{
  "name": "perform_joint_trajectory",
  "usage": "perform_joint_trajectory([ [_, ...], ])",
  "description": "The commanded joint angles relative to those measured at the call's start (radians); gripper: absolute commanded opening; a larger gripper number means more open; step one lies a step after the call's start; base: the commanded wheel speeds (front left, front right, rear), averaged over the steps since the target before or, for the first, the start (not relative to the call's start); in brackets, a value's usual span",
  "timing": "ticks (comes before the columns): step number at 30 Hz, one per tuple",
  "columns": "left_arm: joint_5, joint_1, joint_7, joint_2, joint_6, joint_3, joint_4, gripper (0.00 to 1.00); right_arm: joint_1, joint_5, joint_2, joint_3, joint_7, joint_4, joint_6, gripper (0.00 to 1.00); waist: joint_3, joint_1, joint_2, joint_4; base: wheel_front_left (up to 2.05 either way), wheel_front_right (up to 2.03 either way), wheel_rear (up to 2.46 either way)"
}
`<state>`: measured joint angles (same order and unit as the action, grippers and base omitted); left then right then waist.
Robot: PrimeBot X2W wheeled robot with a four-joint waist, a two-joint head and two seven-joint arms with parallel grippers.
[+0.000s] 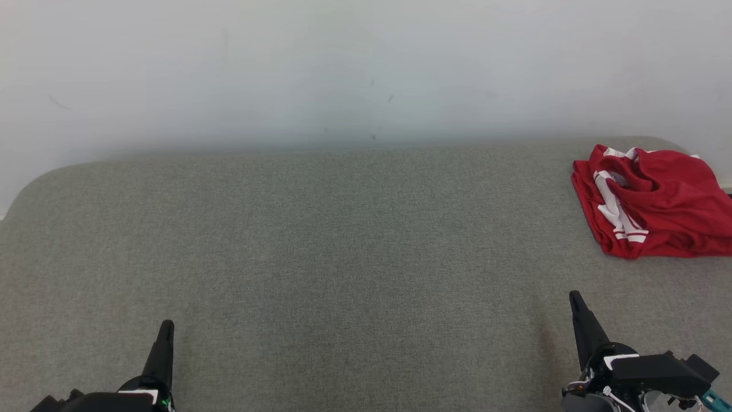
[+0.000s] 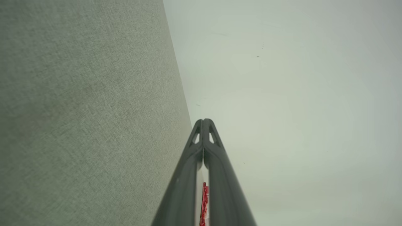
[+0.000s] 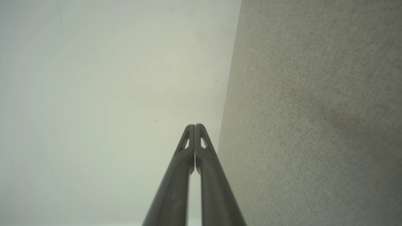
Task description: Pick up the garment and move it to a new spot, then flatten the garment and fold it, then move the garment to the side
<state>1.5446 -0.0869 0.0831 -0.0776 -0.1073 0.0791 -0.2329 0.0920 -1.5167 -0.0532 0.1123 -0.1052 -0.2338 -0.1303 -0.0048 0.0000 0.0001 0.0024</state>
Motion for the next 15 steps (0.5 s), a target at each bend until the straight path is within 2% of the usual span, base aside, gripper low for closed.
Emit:
perform_joint_trajectory([
  [1, 0.015, -0.016, 0.005, 0.003, -0.01, 0.007, -0.001, 0.0, 0.01, -0.018, 0.003, 0.002, -0.002, -0.001, -0.001, 0.0, 0.0, 0.0, -0.0001, 0.0, 0.0, 0.0, 0.0],
  [15, 0.081, -0.026, 0.023, 0.021, -0.027, 0.025, -0.015, 0.0, 0.021, -0.097, 0.005, 0.003, -0.01, -0.013, -0.001, 0.0, 0.008, 0.0, -0.0001, -0.002, 0.0, 0.0, 0.0],
])
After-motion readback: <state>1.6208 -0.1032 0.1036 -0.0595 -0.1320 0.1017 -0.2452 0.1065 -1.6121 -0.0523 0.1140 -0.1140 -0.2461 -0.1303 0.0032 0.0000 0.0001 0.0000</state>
